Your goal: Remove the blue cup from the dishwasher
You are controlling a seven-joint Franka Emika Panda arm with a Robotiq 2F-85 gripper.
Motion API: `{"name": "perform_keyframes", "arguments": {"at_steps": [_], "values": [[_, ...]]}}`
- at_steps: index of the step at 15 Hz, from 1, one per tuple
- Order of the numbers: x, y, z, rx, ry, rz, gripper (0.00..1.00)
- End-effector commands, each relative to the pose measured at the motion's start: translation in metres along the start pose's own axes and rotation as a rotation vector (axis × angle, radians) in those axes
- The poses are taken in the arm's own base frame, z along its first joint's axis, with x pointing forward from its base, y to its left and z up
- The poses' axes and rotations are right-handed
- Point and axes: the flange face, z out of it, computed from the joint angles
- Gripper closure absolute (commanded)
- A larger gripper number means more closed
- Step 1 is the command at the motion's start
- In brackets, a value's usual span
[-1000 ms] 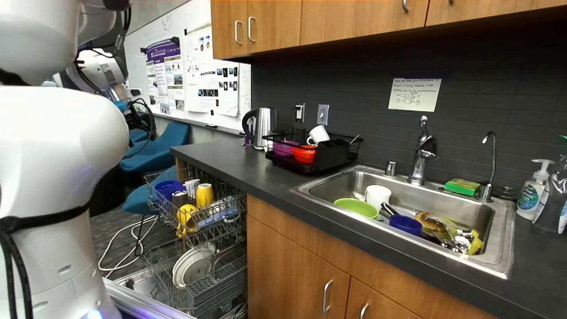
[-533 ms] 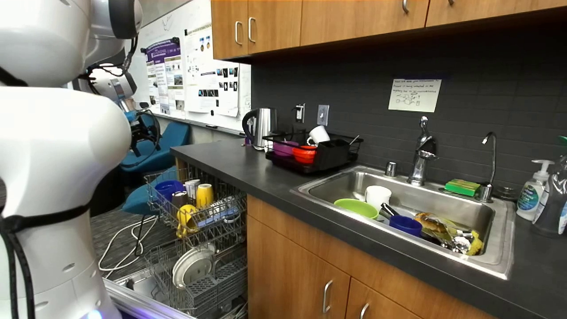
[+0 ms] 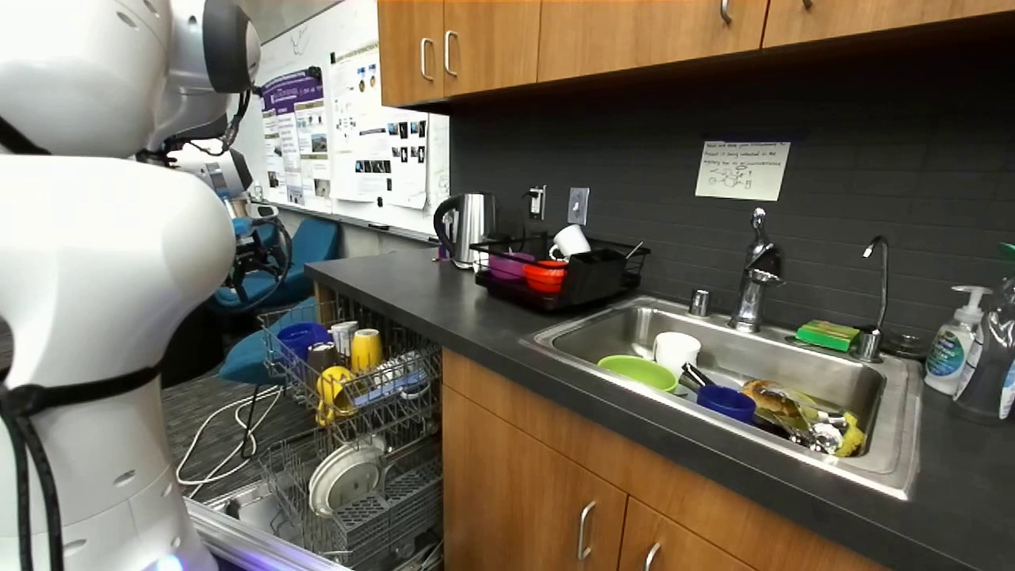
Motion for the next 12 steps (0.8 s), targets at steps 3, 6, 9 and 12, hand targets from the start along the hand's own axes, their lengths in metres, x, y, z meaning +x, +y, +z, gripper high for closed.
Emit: {"name": "perform_keyframes", "arguments": {"at_steps": [3,6,9,12], "values": [[0.006,-0.014,0.019,-0.010,-0.032,-0.100,0.00],[0.012,-0.021,0.017,-0.013,-0.016,-0.140,0.00],[0.026,-0.022,0.016,-0.005,0.006,-0.149,0.00],[0.038,-0.016,0.022,-0.010,0.026,-0.152,0.00]]}}
